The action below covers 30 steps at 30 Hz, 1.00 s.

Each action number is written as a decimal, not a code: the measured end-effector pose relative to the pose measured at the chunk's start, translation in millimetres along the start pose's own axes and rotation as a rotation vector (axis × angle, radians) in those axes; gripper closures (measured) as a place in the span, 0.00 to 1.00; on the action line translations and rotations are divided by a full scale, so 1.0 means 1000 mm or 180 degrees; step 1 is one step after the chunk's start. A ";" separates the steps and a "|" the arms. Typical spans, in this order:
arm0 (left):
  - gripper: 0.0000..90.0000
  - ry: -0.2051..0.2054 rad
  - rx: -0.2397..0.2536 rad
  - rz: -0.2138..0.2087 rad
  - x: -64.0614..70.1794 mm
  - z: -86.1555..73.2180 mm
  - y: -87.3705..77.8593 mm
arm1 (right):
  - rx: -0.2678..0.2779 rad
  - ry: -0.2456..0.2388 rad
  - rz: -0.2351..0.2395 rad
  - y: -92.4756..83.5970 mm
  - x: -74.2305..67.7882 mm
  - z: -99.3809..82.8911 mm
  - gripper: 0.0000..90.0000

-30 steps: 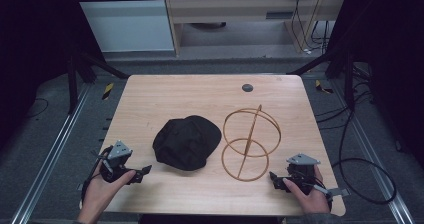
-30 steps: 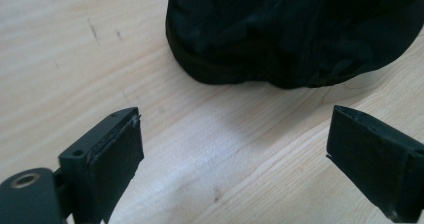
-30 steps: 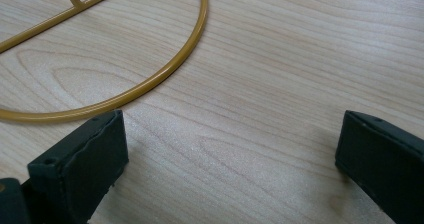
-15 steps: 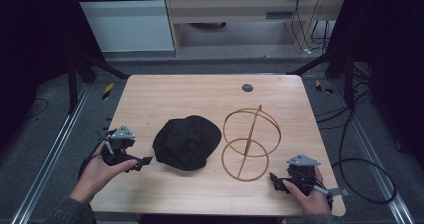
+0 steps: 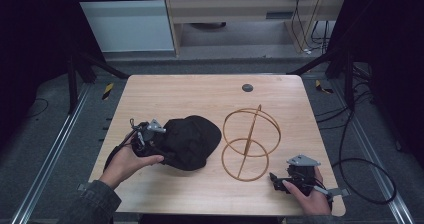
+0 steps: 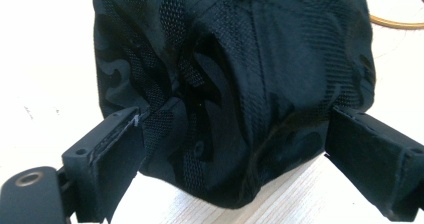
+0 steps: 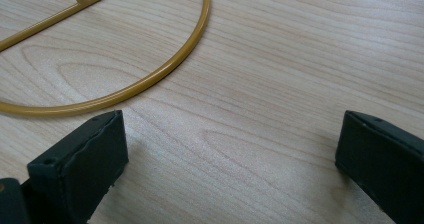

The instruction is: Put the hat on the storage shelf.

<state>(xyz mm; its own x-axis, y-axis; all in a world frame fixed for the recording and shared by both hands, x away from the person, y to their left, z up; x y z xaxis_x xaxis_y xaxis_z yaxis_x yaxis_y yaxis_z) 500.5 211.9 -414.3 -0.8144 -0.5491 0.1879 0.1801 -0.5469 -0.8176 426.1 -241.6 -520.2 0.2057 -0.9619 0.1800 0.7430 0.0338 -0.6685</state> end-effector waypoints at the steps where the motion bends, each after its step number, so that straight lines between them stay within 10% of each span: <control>1: 0.12 -0.0062 0.0070 -0.0039 -0.001 0.002 0.000 | 0.0002 -0.0004 0.0004 0.000 0.000 0.000 0.01; 8: 0.18 -0.0074 0.0045 -0.0055 -0.003 0.003 0.005 | 0.0008 -0.0012 0.0009 0.000 0.000 0.000 0.01; 30: 0.81 -0.0061 -0.0139 0.0047 -0.009 0.007 0.019 | 0.0009 -0.0012 0.0009 0.000 0.000 0.000 0.01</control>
<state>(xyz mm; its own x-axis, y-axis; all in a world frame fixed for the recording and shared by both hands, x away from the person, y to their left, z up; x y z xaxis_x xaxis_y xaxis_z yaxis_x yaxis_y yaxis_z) 514.9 202.0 -427.9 -0.8011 -0.5691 0.1856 0.1675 -0.5107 -0.8433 426.1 -241.9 -520.2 0.2101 -0.9608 0.1808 0.7442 0.0373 -0.6669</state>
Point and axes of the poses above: each handheld gripper's, and its own axes: y roughly forward along the jaws, z roughly out of its top, x roughly to its right, the point moved 1 cm from there along y, roughly forward along the jaws, and after that the axes turned 15 degrees about -z, right-handed, at the moved point
